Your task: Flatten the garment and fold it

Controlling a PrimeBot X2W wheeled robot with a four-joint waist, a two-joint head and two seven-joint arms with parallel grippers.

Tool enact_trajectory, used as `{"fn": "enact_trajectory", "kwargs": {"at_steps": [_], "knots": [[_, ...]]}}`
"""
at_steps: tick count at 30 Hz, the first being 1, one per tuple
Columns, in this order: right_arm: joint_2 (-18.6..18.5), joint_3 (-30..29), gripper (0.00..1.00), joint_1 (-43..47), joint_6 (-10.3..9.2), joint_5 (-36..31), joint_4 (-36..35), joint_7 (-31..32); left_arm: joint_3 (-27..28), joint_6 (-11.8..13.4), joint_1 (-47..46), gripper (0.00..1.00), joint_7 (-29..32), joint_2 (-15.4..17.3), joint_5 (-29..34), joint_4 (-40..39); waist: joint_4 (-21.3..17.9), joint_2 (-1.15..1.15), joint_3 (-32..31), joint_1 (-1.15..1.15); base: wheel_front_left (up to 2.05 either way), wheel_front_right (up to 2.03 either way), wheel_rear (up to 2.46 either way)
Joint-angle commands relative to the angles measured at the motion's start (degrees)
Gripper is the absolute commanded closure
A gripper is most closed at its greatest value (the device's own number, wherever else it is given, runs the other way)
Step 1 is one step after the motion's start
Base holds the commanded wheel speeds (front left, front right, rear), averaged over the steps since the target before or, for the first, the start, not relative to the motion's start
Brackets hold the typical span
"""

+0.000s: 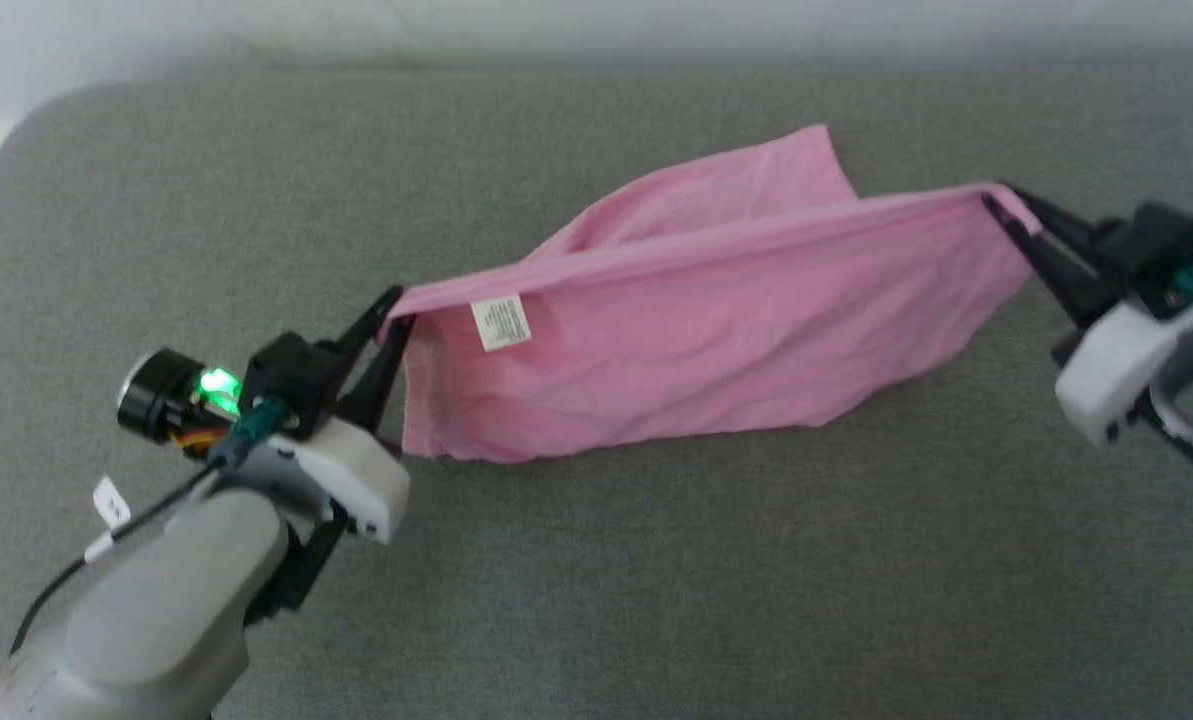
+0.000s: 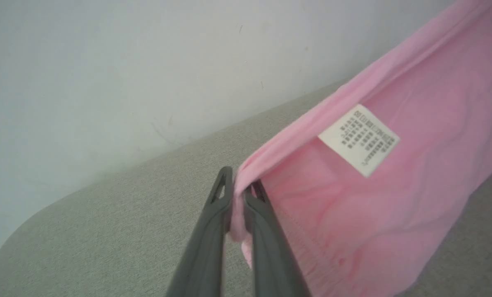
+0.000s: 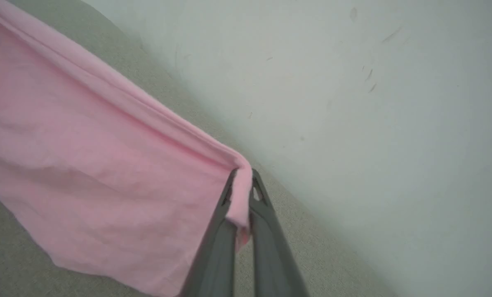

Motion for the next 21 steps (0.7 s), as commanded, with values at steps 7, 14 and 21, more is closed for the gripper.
{"fn": "enact_trajectory", "kwargs": {"at_steps": [7, 14, 21], "knots": [[3.50, 13.04, 1.00, -21.18, -0.13, 1.36, 16.09, 2.86, 0.93, -3.11, -8.21, 1.00, -1.37, -4.33, 0.54, 9.46, 5.51, -0.01, 13.06, -0.02, 0.00, 0.00, 0.00], [9.12, 20.08, 1.00, -32.70, -0.13, 2.00, 32.16, 1.11, 0.27, -5.66, -12.57, 1.00, -2.73, -7.76, 1.23, 14.65, 7.92, -0.01, 17.12, -0.02, 0.00, 0.00, 0.00], [12.41, 26.41, 1.00, -35.58, -0.13, 6.02, 42.49, 2.23, -1.32, -7.45, -14.16, 1.00, -3.53, -10.09, 2.38, 17.39, 9.31, -0.01, 16.75, -0.02, 0.00, 0.00, 0.00]]}}
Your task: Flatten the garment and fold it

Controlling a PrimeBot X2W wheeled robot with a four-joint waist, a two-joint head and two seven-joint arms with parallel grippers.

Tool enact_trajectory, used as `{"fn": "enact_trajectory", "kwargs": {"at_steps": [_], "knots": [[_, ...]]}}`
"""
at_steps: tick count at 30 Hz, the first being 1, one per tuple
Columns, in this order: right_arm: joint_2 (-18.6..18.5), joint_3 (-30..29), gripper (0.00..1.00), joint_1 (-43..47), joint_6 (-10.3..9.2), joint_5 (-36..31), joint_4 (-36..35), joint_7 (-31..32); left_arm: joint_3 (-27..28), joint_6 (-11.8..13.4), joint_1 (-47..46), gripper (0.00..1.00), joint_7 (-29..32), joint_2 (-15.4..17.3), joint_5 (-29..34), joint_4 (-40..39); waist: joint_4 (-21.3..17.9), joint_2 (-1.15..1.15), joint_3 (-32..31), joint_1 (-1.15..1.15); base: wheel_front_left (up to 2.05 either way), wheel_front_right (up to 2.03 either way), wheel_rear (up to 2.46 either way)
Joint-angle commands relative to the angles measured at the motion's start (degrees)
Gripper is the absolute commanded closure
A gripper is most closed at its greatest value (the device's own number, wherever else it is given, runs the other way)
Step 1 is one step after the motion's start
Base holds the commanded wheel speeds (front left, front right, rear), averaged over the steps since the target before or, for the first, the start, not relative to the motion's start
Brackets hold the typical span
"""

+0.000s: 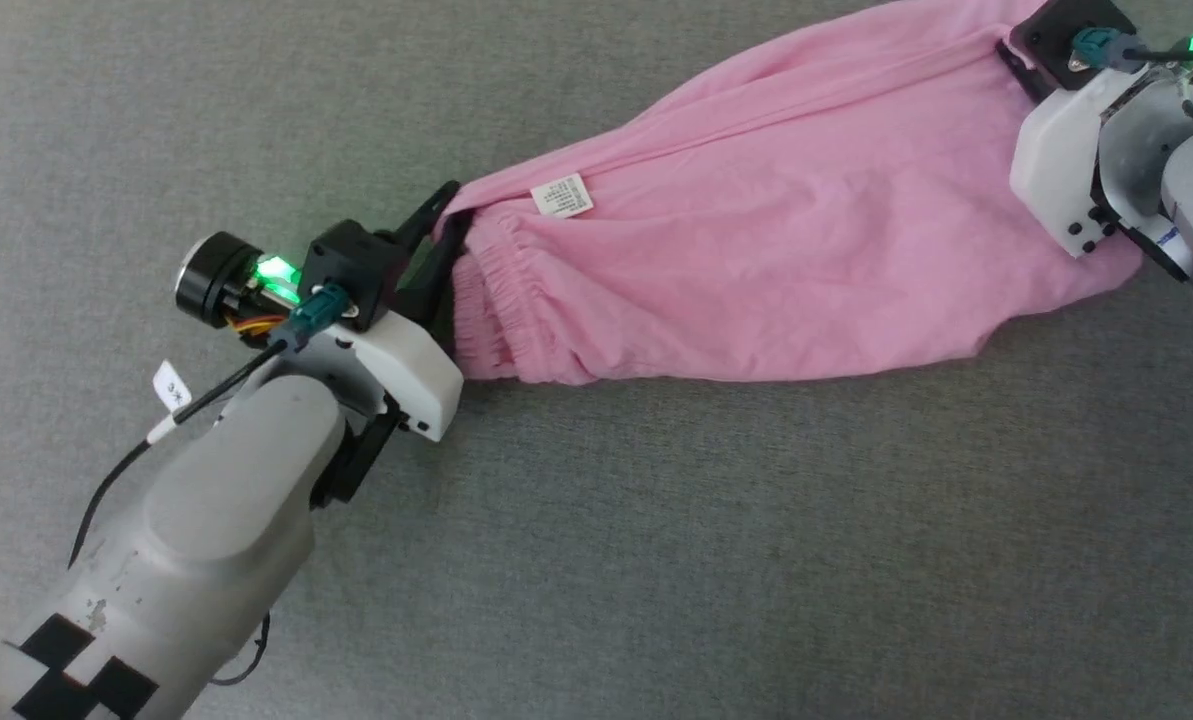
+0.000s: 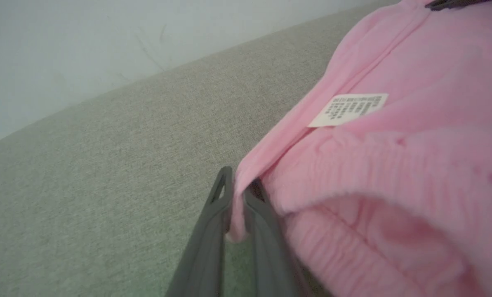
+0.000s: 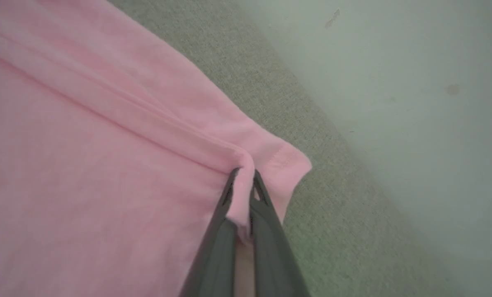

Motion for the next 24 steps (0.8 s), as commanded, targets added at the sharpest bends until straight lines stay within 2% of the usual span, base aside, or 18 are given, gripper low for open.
{"fn": "enact_trajectory", "kwargs": {"at_steps": [1, 2, 3, 4, 5, 8, 10, 13, 15, 18, 21, 24], "knots": [[0.20, 0.51, 1.00, -1.06, -0.11, 1.20, 1.06, -0.39, -0.30, -0.39, -0.61, 1.00, -0.20, -0.18, 0.43, 0.75, 1.25, 0.00, 0.39, -0.01, 0.00, 0.00, 0.00], [0.54, 0.98, 1.00, -1.11, -0.11, 2.24, 1.78, -0.78, -0.47, -0.46, -0.59, 1.00, -0.25, -0.39, 0.50, 1.12, 1.16, 0.00, -0.10, -0.01, 0.00, 0.00, 0.00], [0.85, 1.37, 0.95, -1.14, -0.11, 3.37, 2.39, -1.09, -0.58, -0.46, -0.49, 1.00, -0.31, -0.57, 0.53, 1.42, 0.99, 0.00, -0.68, -0.01, 0.00, 0.00, 0.00], [1.04, 1.77, 0.31, -1.25, -0.11, 4.40, 2.80, -1.57, -0.50, -0.29, -0.36, 0.96, -0.43, -0.73, 0.52, 1.61, 0.77, 0.00, -1.36, -0.01, 0.00, 0.00, 0.00], [1.07, 2.15, 0.00, -1.50, -0.11, 5.19, 3.14, -2.24, -0.36, -0.03, -0.18, 0.02, -0.57, -0.82, 0.55, 1.76, 0.50, 0.00, -2.15, -0.01, 0.00, 0.00, 0.00], [0.80, 2.99, 0.00, -2.41, -0.11, 7.60, 3.57, -3.80, 0.62, 1.07, 1.06, 0.00, -1.06, -0.86, 0.60, 1.14, -0.55, 0.00, -5.02, -0.01, 0.00, 0.00, 0.00], [0.21, 3.72, 0.00, -3.17, -0.11, 9.39, 2.85, -3.79, 1.85, 2.69, 2.32, 0.00, -1.30, -0.32, 1.22, -0.01, -1.26, 0.00, -6.90, -0.01, 0.00, 0.00, 0.00], [-1.82, 5.52, 0.00, -3.95, -0.11, 13.54, 0.33, -0.48, 4.25, 5.10, 5.14, 0.00, -1.42, 0.37, 2.44, -3.56, -1.85, 0.00, -9.47, -0.01, 0.00, 0.00, 0.00], [-3.89, 7.47, 0.00, -4.26, -0.11, 17.29, -2.17, 5.23, 5.89, 6.28, 7.51, 0.00, -1.44, 0.84, 3.36, -6.39, -1.87, 0.00, -10.76, -0.01, 0.00, 0.00, 0.00], [-8.01, 10.54, 0.00, -4.19, -0.11, 25.64, -8.65, 18.23, 7.34, 7.61, 10.69, 0.00, -1.45, 1.38, 4.62, -9.94, -1.35, 0.00, -12.02, -0.01, 0.00, 0.00, 0.00], [-12.81, 11.95, 0.00, -4.95, -0.11, 31.83, -15.37, 28.38, 8.46, 8.14, 12.38, 0.00, -1.46, 1.92, 5.35, -12.50, -0.47, 0.00, -12.11, -0.01, 0.00, 0.00, 0.00], [-16.30, 12.64, 0.00, -4.43, -0.11, 36.10, -18.90, 36.60, 9.36, 8.17, 12.87, 0.00, -1.46, 2.07, 5.77, -14.27, 0.65, 0.00, -11.45, -0.01, 0.00, 0.00, 0.00]]}}
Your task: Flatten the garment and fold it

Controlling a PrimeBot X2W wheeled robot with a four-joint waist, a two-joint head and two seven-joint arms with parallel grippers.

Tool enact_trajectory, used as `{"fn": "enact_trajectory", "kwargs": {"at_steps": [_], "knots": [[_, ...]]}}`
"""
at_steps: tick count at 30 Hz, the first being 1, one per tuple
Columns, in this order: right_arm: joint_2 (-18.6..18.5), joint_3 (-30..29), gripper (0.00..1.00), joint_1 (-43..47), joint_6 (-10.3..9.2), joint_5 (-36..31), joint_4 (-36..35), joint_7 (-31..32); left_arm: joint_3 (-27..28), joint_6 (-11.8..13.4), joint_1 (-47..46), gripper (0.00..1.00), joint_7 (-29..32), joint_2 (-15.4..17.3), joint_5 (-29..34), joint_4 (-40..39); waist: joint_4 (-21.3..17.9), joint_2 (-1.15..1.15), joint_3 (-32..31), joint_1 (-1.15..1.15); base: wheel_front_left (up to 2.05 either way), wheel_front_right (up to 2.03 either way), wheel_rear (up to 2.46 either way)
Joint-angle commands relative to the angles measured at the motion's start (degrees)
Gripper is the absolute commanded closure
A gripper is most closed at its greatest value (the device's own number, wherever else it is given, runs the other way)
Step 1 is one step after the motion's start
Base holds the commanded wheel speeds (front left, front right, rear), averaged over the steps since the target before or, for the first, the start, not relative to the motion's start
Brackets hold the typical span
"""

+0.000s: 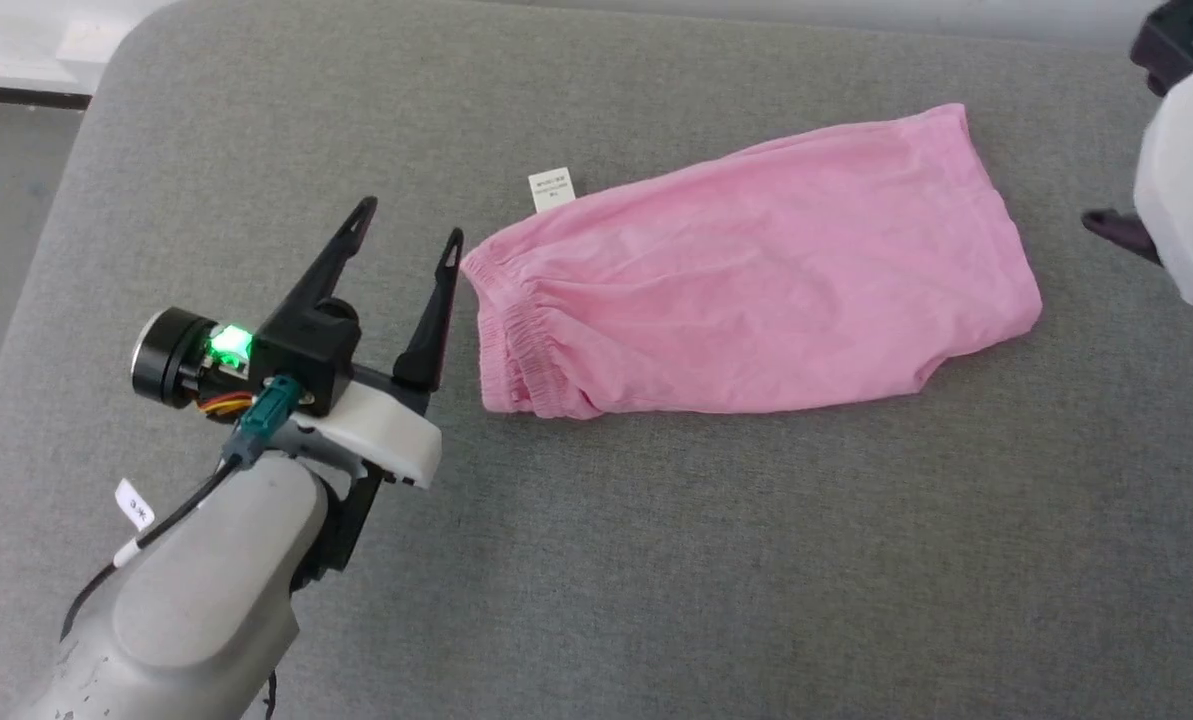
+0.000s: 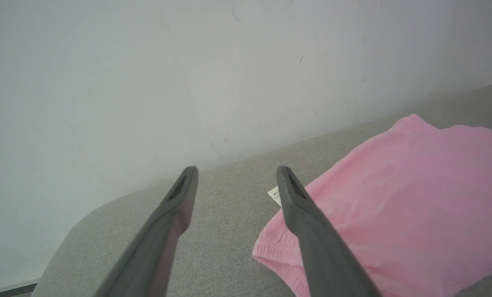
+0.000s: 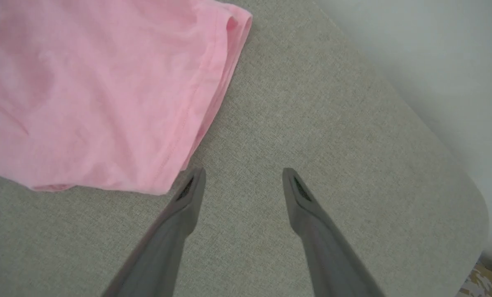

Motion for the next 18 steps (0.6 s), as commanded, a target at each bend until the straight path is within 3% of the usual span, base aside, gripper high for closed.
{"fn": "enact_trajectory", "kwargs": {"at_steps": [1, 4, 15, 16, 17, 18], "knots": [[-0.43, 0.35, 0.00, 0.40, -0.05, 1.38, -0.46, 1.75, 0.54, 0.22, 0.58, 0.00, -0.27, 0.19, 0.76, -0.61, 1.26, 0.00, 0.74, 0.02, 0.00, 0.00, 0.00], [-0.78, -0.20, 0.00, 2.19, -0.05, 3.61, 0.34, 3.13, 0.77, -0.06, 0.03, 0.00, -0.27, -0.30, 1.25, -1.48, 2.58, 0.00, 1.96, 0.02, 0.00, 0.00, 0.00], [5.35, -0.71, 0.00, 10.86, -0.05, 5.94, 8.05, -0.07, 1.88, -1.57, -2.42, 0.00, -0.28, -1.09, 2.14, -1.29, 4.53, 0.00, 3.65, 0.02, 0.00, 0.00, 0.00], [5.65, -0.58, 0.34, 11.23, -0.05, 5.78, 8.09, -0.52, 1.89, -1.83, -2.61, 0.00, -0.28, -0.98, 2.11, -1.11, 4.34, 0.00, 3.36, 0.02, 0.00, 0.00, 0.00], [5.84, -0.52, 1.00, 11.37, -0.05, 5.64, 8.04, -1.33, 1.88, -2.18, -2.87, 0.00, -0.27, -0.71, 2.10, -0.99, 4.08, 0.00, 3.02, 0.02, 0.00, 0.00, 0.00], [5.88, -0.57, 1.00, 11.40, -0.05, 5.56, 8.12, -2.23, 1.80, -2.64, -3.30, 0.00, -0.17, -0.33, 2.19, -0.94, 3.84, 0.00, 2.63, 0.02, 0.00, 0.00, 0.00]]}}
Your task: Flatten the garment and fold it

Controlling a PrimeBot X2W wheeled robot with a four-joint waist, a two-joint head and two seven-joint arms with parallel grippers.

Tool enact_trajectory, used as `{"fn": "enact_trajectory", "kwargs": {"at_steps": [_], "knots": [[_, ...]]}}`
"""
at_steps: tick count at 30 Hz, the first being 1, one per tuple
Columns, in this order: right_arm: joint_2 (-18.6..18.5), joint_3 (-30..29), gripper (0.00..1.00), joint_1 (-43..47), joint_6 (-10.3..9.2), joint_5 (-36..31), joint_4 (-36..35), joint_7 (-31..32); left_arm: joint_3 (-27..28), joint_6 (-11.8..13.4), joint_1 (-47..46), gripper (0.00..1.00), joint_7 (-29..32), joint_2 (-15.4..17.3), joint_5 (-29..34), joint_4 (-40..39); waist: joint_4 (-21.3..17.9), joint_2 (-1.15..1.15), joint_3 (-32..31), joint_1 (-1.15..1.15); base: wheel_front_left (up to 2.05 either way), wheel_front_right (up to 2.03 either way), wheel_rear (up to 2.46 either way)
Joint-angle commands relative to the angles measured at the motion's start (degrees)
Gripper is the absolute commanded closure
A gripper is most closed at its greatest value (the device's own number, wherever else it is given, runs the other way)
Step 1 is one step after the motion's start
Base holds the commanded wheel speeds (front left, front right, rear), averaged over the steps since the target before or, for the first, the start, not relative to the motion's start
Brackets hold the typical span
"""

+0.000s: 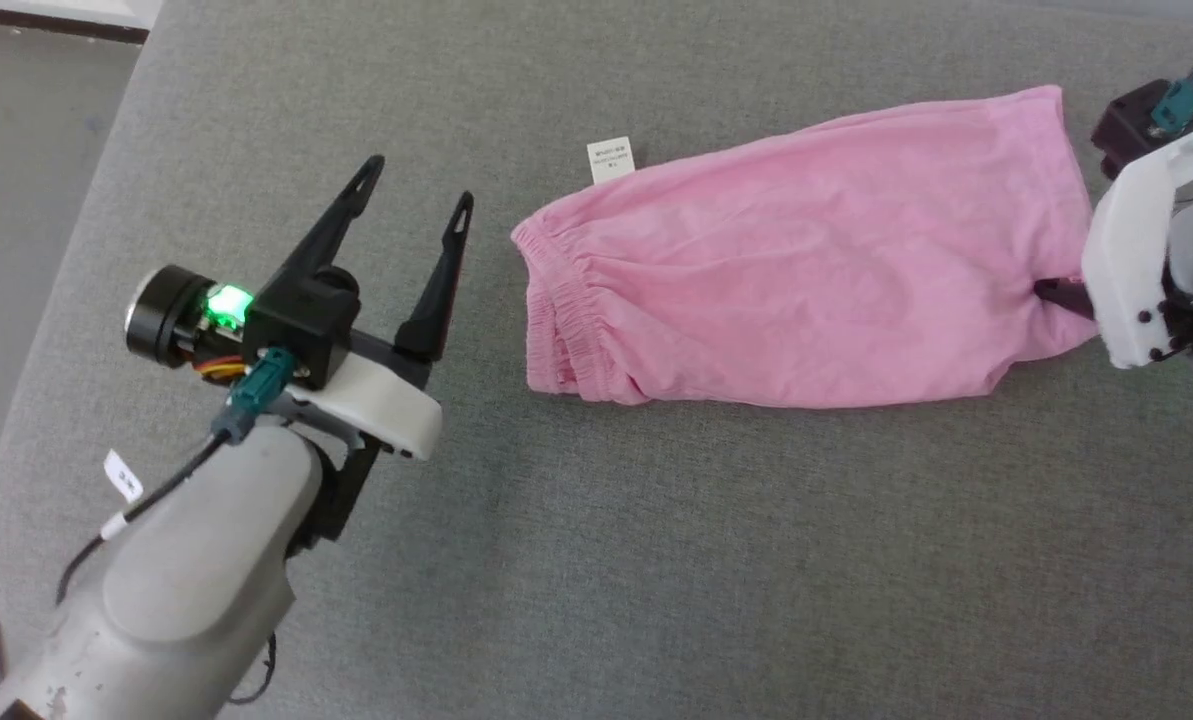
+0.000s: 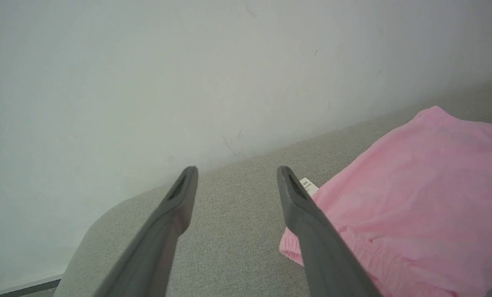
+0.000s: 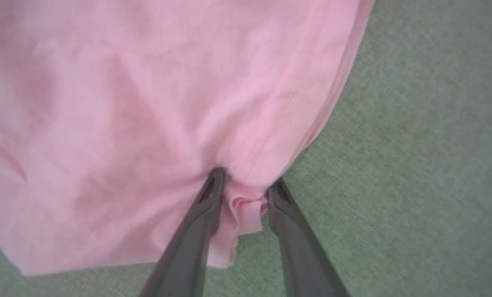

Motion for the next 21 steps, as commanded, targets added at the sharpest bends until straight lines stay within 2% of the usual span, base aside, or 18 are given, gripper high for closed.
{"fn": "enact_trajectory", "kwargs": {"at_steps": [1, 4, 8, 14, 17, 21], "knots": [[1.39, 1.37, 1.00, 3.37, -0.05, -0.46, 0.53, -0.69, 0.09, -0.94, -1.81, 0.00, 0.04, 0.73, 0.39, -0.04, -0.91, 0.00, -1.23, 0.01, 0.00, 0.00, 0.00], [1.04, 1.30, 1.00, 2.90, -0.05, -0.62, 0.38, -3.10, -0.86, -4.24, -3.78, 0.00, 3.74, 1.97, -0.76, -0.63, -1.60, 0.00, -2.62, 0.01, 0.00, 0.00, 0.00], [0.88, 0.92, 1.00, 2.52, -0.05, -0.31, -0.12, -6.40, -4.16, -9.76, -7.69, 0.00, 14.92, 4.36, -1.76, -1.47, -2.37, 0.00, -4.13, 0.01, 0.00, 0.00, 0.00], [1.80, 1.58, 1.00, 2.66, -0.05, -1.00, -1.63, -9.27, -9.53, -17.30, -11.70, 0.00, 28.33, 4.92, -4.84, -1.62, -4.06, 0.00, -4.84, 0.01, 0.00, 0.00, 0.00], [2.36, 1.95, 1.00, 2.65, -0.05, -1.32, -2.20, -10.02, -13.12, -19.03, -13.09, 0.00, 34.06, 4.90, -6.37, -0.90, -4.92, 0.00, -4.58, 0.01, 0.00, 0.00, 0.00], [3.11, 2.34, 1.00, 2.19, -0.05, -1.72, -2.56, -10.90, -17.03, -19.79, -13.70, 0.00, 40.89, 4.59, -10.81, 1.16, -6.09, 0.00, -3.82, 0.01, 0.00, 0.00, 0.00]]}}
